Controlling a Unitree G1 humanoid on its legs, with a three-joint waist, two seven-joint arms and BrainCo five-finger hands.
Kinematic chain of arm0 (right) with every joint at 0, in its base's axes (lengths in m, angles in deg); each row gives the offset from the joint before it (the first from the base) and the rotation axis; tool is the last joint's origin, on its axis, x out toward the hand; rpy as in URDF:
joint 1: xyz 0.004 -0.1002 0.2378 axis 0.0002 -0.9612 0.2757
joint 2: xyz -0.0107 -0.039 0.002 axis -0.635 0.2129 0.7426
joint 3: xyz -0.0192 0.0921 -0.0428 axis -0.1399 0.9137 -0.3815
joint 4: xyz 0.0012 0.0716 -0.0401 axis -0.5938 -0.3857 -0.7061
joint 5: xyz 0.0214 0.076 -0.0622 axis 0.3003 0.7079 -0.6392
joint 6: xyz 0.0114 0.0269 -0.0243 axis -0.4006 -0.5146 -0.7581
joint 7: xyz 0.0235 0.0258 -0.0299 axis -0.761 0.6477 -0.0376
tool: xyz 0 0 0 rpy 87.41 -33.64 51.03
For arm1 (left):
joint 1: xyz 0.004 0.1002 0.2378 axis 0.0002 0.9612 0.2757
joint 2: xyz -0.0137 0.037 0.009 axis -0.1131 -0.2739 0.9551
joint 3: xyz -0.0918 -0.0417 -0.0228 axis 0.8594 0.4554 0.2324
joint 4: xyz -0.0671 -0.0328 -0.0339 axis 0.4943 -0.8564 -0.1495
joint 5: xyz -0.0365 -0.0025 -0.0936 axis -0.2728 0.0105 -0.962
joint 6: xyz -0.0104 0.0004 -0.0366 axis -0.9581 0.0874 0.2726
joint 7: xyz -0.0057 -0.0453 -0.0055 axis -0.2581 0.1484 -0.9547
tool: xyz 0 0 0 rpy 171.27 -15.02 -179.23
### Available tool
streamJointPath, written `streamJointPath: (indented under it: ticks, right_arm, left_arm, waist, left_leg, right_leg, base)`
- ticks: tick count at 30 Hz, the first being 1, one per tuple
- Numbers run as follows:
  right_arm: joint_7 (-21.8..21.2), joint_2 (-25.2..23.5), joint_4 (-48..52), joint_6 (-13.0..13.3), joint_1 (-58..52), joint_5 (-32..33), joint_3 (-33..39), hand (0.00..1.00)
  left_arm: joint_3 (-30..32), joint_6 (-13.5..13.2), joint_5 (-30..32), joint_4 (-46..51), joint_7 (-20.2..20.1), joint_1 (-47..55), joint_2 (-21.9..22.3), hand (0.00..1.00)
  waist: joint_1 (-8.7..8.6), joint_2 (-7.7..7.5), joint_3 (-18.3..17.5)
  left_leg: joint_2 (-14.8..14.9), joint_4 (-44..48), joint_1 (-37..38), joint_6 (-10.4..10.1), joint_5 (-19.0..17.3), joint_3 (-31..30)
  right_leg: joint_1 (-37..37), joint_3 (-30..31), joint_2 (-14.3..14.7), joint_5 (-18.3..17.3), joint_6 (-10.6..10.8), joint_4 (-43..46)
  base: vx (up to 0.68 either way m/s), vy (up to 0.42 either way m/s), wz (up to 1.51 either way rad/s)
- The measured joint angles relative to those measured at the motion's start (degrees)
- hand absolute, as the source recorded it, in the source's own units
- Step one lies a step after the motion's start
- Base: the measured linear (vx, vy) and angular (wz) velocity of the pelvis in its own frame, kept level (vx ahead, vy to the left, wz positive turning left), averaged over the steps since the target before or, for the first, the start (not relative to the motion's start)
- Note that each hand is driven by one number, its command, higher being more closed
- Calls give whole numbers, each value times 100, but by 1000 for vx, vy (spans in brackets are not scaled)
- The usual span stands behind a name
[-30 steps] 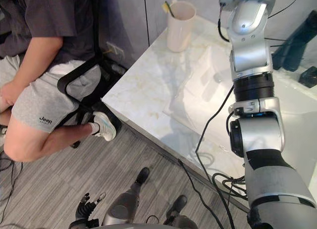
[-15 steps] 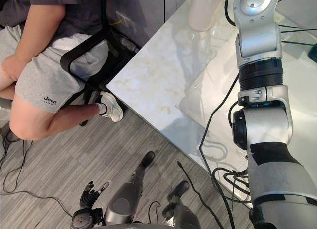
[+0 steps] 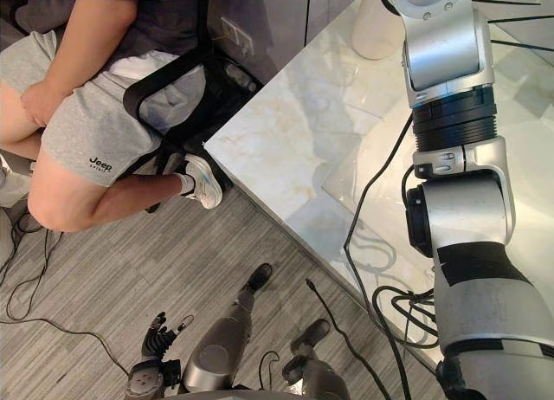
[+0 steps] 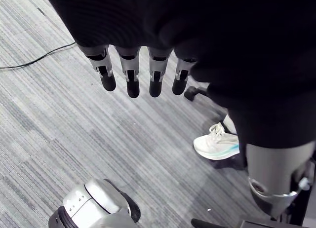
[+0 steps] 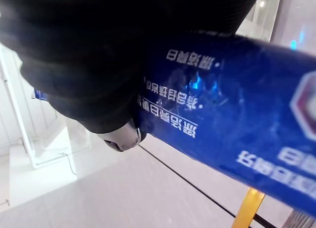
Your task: Organize washtable
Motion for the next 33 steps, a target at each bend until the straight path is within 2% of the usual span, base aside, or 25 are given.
streamJointPath:
  ticks: [10, 24, 29, 30, 33]
  right_arm:
    - [1, 17, -93, -16, 0, -60, -182, 100]
    - [147, 145, -478, -161, -1, -228, -179, 100]
    - [161, 162, -516, -204, -2, -200, -167, 100]
    - [155, 169, -527, -204, -3, -134, -164, 0]
    - [123, 169, -615, -196, -3, -17, -163, 0]
  left_arm:
    - [-12, -7, 3, -8, 13, -4, -14, 0]
    - [-71, -44, -3, -63, 29, -5, -55, 0]
    - [-119, -48, -4, -49, 30, -6, -121, 0]
    - [-124, -48, -8, -49, 30, -9, -128, 0]
    - [-124, -47, -12, -49, 31, -9, -128, 0]
  waist:
    - [18, -14, 35]
    - [-3, -20, 38]
    - [-19, -89, 76]
    - [-21, -95, 79]
    - [-20, -96, 80]
  left_leg:
    - [-13, -94, -45, -10, 55, -159]
    - [13, -94, -53, -9, 56, -63]
    - [33, -93, -53, -9, 56, 8]
    - [32, -93, -53, -8, 57, 14]
    - [29, -93, -53, -8, 57, 16]
  right_leg:
    - [3, -179, 9, -55, 53, 8]
    - [-102, -87, 6, -59, 50, 2]
    - [-109, -12, 6, -57, 47, 4]
    - [-110, -8, 4, -56, 47, 6]
    - [-114, -8, 0, -56, 47, 13]
  base:
    - [11, 21, 9]
    - [-5, 13, -3]
    - [10, 23, -8]
    - [0, 0, 0]
    - [0, 0, 0]
